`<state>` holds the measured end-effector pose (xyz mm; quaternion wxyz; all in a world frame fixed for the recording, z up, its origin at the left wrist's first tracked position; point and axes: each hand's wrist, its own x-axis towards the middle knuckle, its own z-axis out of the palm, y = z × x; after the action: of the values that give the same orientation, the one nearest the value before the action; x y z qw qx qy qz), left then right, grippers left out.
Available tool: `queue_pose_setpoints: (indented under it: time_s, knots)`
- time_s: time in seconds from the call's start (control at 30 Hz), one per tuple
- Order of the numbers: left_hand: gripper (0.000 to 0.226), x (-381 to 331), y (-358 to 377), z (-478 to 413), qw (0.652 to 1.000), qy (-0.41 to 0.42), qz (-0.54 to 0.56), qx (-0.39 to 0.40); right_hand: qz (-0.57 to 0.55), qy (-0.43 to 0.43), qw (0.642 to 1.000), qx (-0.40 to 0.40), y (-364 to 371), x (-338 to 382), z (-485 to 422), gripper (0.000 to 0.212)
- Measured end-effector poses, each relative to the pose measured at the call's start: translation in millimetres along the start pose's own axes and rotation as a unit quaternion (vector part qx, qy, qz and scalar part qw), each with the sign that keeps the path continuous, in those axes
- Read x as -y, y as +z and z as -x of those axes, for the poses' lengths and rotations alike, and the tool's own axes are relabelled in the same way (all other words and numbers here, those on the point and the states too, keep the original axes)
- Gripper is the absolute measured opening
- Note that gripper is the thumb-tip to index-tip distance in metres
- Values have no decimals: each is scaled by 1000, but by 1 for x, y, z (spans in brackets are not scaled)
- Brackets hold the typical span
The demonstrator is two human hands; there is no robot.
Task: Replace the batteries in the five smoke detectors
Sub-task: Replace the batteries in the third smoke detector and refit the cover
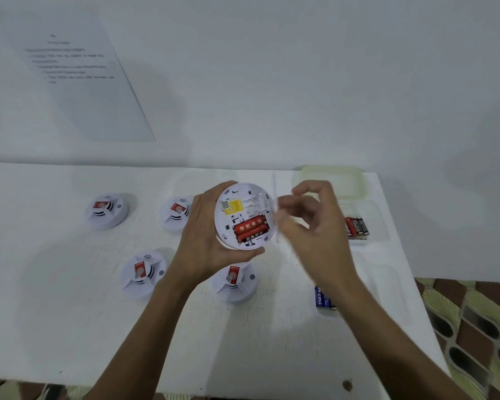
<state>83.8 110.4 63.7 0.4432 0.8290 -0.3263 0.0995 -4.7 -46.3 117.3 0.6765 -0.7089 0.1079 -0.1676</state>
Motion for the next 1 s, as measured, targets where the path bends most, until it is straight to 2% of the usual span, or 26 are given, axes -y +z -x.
queue_pose_setpoints:
  time_s: [0.07, 0.13, 0.2, 0.27, 0.37, 0.43, 0.53, 0.67, 0.83, 0.93, 1.0]
  knots:
    - [87, 5, -4, 2, 1000, -16, 4, 8, -141, 103, 985, -15, -13, -8, -15, 16]
    - [86, 9, -6, 3, 1000, -23, 9, 8, -250, 184, 951, -7, -24, -21, -27, 17]
    - [85, 11, -8, 2, 1000, -24, 10, 5, -250, 221, 942, -9, -29, -34, -32, 17]
    - [84, 12, -10, 2, 1000, -25, 9, 6, -151, 231, 961, -26, -28, -48, -37, 7]
    - [83, 14, -11, 3, 999, -31, 10, 13, 91, 180, 980, 1, -20, -71, -48, 7]
    - [82, 13, -11, 2, 999, -32, 14, 19, 236, 146, 960, 44, -11, -87, -60, 8]
    - [86, 11, -9, 2, 999, -31, 18, 23, 399, 112, 904, 100, -1, -114, -78, 13]
    - [87, 13, -8, 3, 999, -29, 15, 36, 497, 99, 851, 134, 4, -133, -92, 14]
    - [86, 15, -6, 4, 999, -20, 22, 34, 651, 38, 744, 147, 9, -141, -86, 7]
    - [88, 17, -5, 5, 999, -20, 23, 29, 650, 18, 744, 153, 14, -144, -81, 7]
    - [88, 17, -5, 5, 999, -24, 25, 27, 609, 2, 784, 120, 14, -138, -80, 7]
